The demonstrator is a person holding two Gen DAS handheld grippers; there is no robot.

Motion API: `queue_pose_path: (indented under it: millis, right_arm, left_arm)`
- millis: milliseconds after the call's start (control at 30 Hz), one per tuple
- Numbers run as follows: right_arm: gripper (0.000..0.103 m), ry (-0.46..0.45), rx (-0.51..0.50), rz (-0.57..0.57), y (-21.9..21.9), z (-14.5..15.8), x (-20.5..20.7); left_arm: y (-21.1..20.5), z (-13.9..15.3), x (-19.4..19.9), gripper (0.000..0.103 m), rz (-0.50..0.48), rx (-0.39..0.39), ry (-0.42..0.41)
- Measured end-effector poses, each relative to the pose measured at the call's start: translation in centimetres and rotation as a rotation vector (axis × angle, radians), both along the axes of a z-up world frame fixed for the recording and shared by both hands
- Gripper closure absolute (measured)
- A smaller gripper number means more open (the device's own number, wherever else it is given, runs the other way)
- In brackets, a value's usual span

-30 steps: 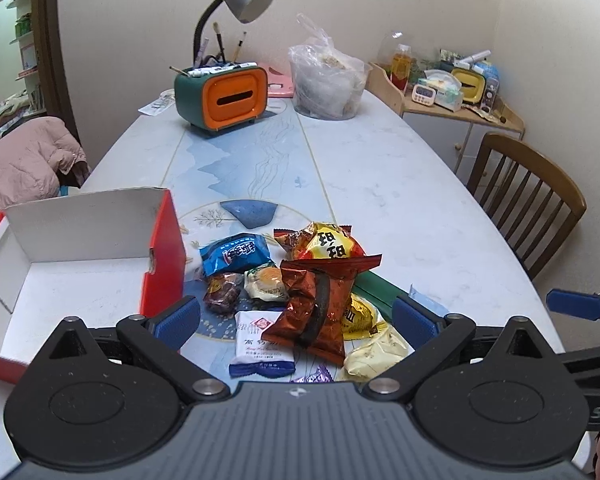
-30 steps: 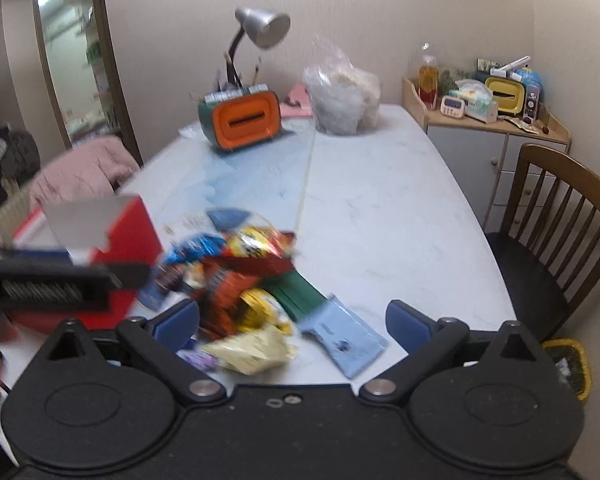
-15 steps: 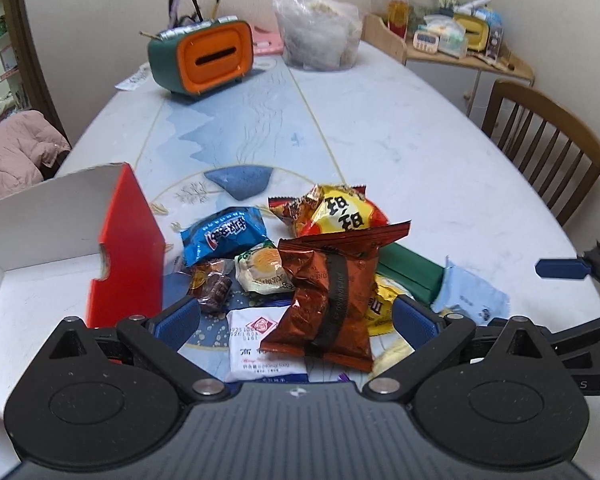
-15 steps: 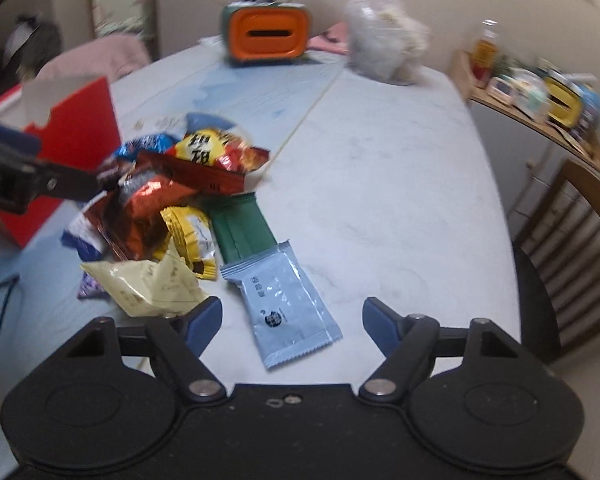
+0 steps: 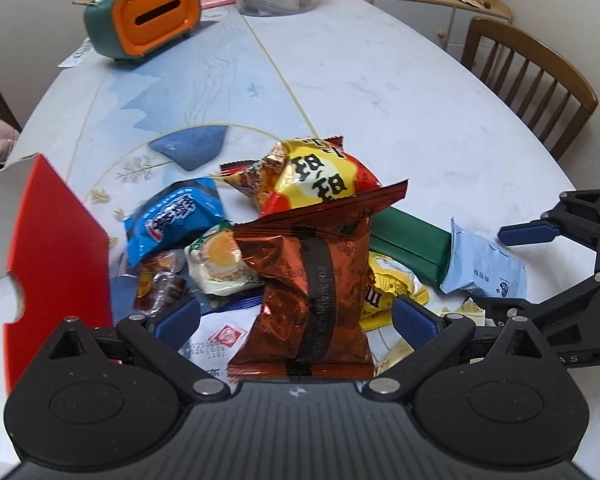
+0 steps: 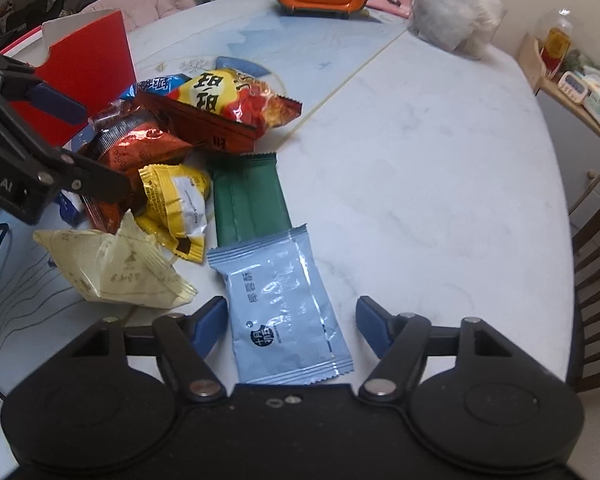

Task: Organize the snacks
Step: 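Grasp the light blue packet with the right tool while the left tool grasps the orange-brown chip bag, then carry both snacks into the white box and open both tools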

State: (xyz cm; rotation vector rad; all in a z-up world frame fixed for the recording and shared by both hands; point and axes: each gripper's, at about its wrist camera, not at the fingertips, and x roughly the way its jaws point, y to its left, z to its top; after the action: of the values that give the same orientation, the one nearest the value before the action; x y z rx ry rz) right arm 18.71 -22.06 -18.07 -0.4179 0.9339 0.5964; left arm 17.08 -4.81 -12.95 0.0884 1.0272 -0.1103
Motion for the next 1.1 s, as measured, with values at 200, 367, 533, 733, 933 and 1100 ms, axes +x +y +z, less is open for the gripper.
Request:
queue_pose_path:
  millis: [200,367,533,733,933,1100]
  right_arm:
    - [0.047,0.017,0.039,-0.003,-0.2,0.2,0.2]
    - [0.051,0.017,0.052,-0.032,-0.3,0.3,0.2]
    - [0.054,0.028,0.062,-0.089,-0.4,0.4,0.0]
    - [0.055,0.041,0.071,-0.181,-0.4,0.9,-0.3]
    - [0.056,0.055,0.086,-0.277,-0.6,1.7,-1.1]
    - [0.056,0.051,0.101,-0.326,-0.5,3.1,-2.3]
  left_arm:
    - [-0.1,-0.9,0.6,0.023,-0.013,-0.011,0.044]
    - [0.1,-0.8,0.7,0.039,-0.01,-0.034,0.049]
    - [0.1,-0.7,0.8,0.049,-0.013,-0.034,0.042]
    - [0.2,-0.5,0.6,0.055,-0.006,-0.048,0.038]
    - [0.7,0.1,-0.1,0.057,0.009,-0.076,0.023]
    - [1.2,1.3,-1.1,0.057,0.025,-0.091,0.016]
